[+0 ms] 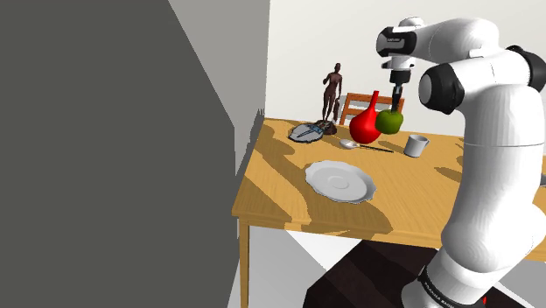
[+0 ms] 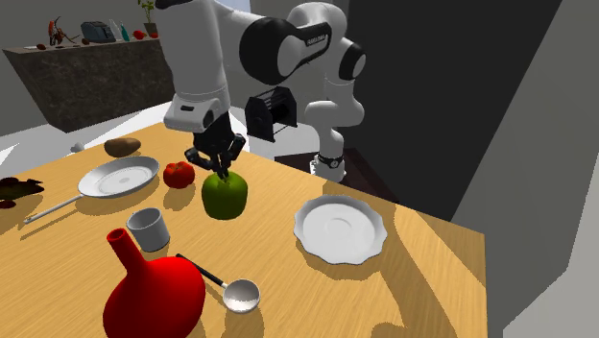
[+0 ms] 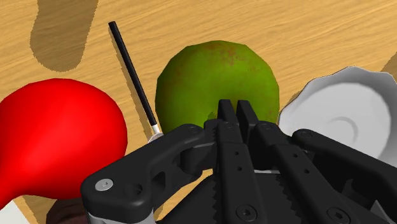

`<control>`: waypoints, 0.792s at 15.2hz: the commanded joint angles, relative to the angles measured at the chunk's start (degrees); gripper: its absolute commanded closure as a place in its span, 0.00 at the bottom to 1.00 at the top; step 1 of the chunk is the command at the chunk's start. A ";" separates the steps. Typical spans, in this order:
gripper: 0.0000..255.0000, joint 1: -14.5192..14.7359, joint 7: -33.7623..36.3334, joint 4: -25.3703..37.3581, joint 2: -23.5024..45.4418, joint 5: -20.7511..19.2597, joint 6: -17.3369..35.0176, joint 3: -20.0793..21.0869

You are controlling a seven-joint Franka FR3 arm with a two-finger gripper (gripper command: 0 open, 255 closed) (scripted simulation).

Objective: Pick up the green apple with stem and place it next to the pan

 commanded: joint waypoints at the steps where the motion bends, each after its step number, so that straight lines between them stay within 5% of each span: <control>1: 1.00 -0.56 -0.15 2.71 0.60 0.33 -2.13 0.02; 12: 1.00 -3.11 -8.96 -10.88 -9.67 -5.70 3.51 -4.45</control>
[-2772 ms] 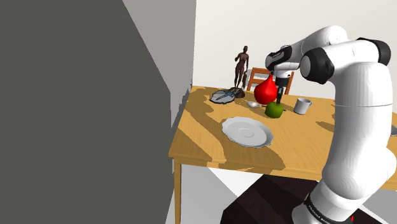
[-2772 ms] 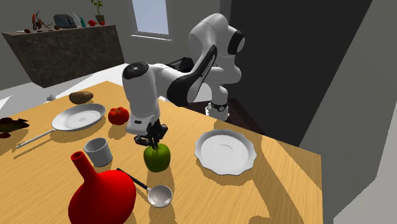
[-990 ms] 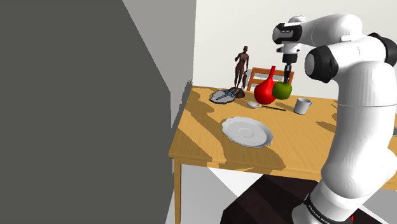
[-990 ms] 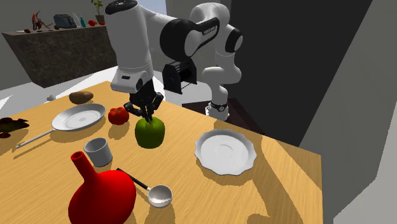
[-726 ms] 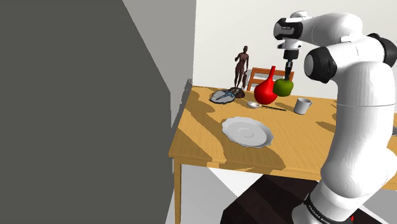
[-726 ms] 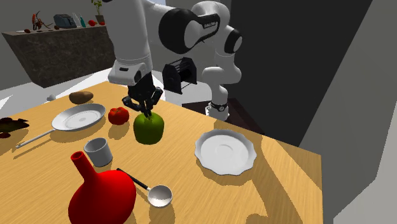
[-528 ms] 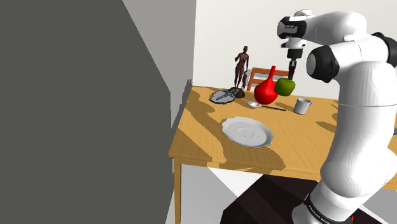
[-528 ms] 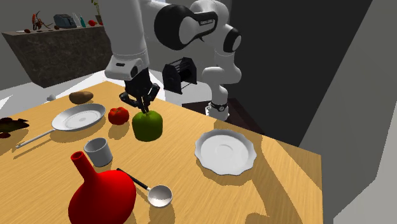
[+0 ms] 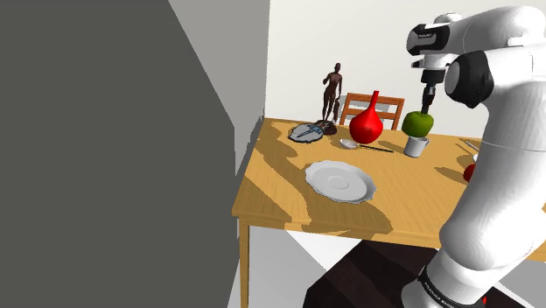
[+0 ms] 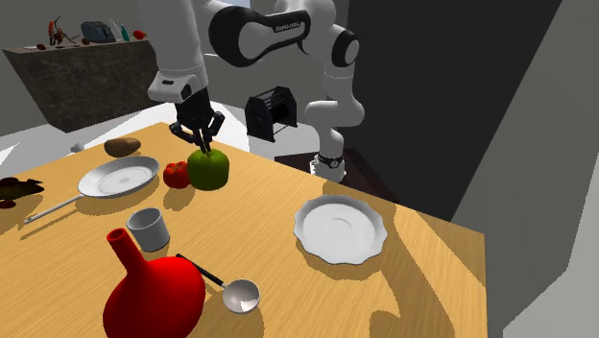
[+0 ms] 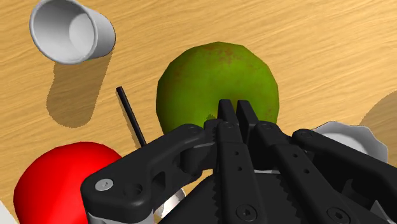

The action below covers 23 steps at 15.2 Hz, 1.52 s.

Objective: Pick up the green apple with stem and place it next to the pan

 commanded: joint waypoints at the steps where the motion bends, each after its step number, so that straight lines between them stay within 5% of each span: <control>1: 1.00 -0.92 -2.18 -2.54 -1.84 -1.20 1.27 -1.02; 13: 1.00 -9.43 -16.46 -6.48 -4.29 -2.87 4.79 -6.81; 23: 1.00 -21.87 -31.90 -1.17 2.24 2.48 5.51 -10.40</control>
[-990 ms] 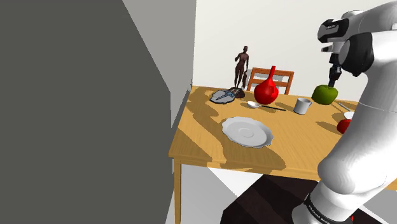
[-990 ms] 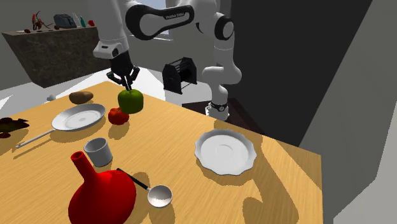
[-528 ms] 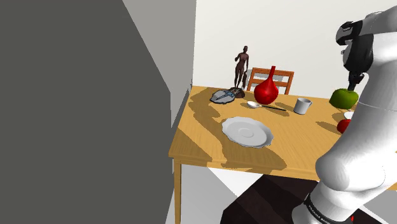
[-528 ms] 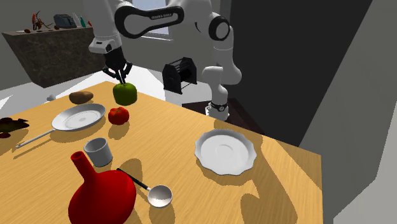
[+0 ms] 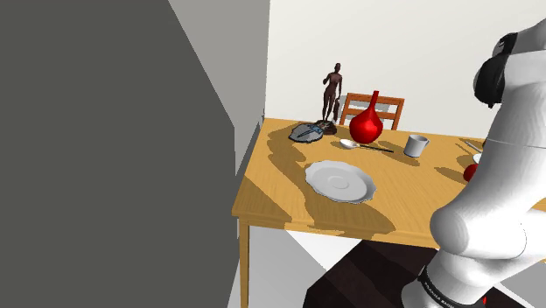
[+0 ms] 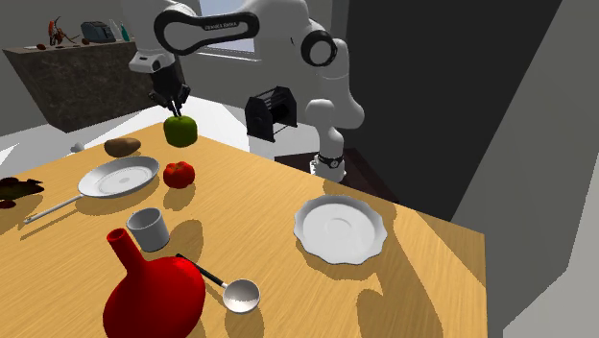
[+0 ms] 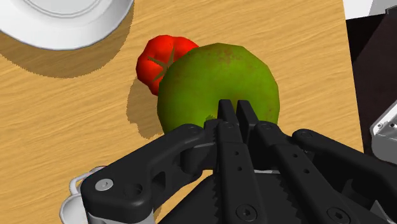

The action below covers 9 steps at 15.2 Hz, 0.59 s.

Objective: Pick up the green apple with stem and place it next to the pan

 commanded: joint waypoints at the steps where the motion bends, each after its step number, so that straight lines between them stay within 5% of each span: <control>1: 1.00 -3.55 -3.74 2.00 2.34 1.95 0.01 -0.41; 9: 1.00 -19.61 -15.81 14.39 12.69 9.96 -2.96 0.51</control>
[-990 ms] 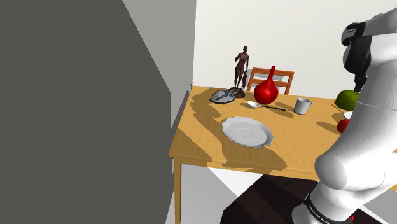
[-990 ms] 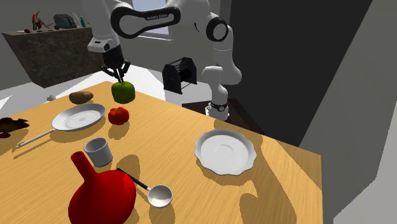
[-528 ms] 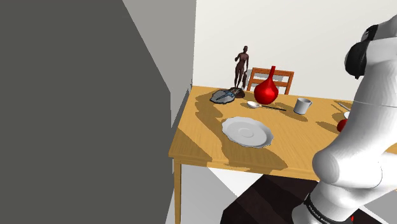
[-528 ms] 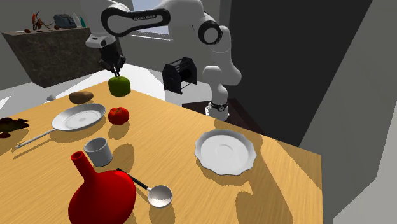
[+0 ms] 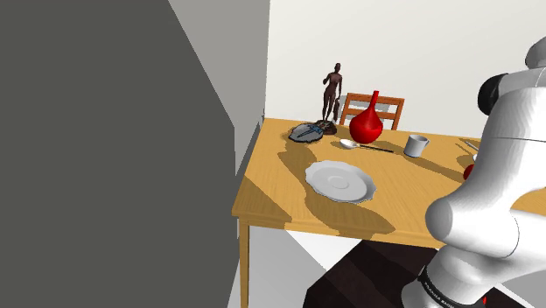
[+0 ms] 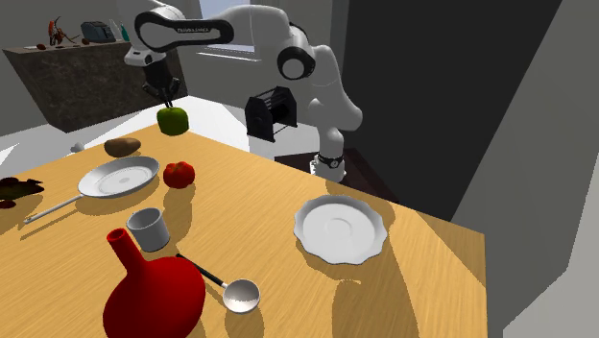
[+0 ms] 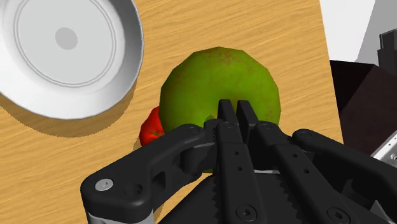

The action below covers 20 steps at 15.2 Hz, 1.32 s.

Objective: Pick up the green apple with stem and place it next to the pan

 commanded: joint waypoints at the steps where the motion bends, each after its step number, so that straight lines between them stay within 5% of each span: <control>1: 1.00 -2.05 -1.56 0.92 1.24 0.96 0.25 0.24; 20: 1.00 1.98 -0.97 -15.46 0.69 0.85 15.32 0.55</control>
